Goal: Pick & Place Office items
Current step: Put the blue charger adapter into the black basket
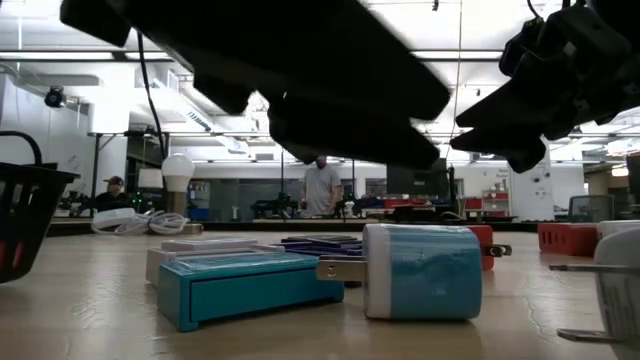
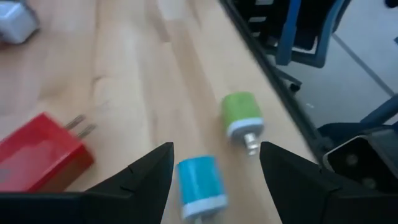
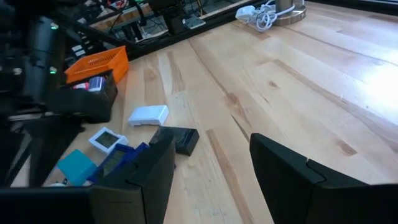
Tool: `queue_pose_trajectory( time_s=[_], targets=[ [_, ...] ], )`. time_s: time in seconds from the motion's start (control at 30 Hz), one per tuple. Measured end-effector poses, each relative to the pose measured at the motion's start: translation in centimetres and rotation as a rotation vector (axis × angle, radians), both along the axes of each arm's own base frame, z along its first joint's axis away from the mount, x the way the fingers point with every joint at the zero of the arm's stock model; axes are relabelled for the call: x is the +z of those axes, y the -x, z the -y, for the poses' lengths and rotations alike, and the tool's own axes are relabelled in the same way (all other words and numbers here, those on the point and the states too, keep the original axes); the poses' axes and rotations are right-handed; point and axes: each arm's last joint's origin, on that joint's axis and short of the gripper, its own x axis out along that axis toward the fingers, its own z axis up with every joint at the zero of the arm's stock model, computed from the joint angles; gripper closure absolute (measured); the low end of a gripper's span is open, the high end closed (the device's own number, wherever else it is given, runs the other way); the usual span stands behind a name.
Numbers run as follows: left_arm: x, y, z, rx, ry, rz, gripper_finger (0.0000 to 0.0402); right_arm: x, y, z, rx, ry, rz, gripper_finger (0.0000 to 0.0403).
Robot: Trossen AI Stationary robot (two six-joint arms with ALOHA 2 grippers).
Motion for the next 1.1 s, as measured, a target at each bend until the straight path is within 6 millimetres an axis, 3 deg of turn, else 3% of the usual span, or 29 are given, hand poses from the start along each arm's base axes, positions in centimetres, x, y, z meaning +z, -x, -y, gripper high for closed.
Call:
queue_pose_trajectory(
  time_s=[0.17,0.3,0.43,0.67,0.97,1.1],
  targets=[
    [-0.3,-0.3,1.8,-0.025,0.001,0.005,0.0159,-0.2,0.1,0.0,0.001,0.003,-0.008,0.0199],
    [-0.7,0.2,2.5,0.028,-0.121,0.016,0.0159,-0.2,0.1,0.0,0.001,0.004,-0.009,0.0199],
    [-0.5,0.1,2.4,0.127,-0.19,0.054,0.0159,-0.2,0.1,0.0,0.001,0.004,-0.01,0.0199],
    [-0.7,0.0,2.0,0.171,-0.151,0.023,0.0159,-0.2,0.1,0.0,0.003,0.003,-0.011,0.0199],
    [-0.9,0.1,2.1,0.169,-0.14,0.009,0.0159,-0.2,0.1,0.0,0.004,0.007,-0.011,0.0199],
    [-2.1,0.1,2.1,0.148,-0.125,-0.028,0.0159,-0.2,0.1,0.0,0.004,0.009,-0.011,0.0199]
  ],
)
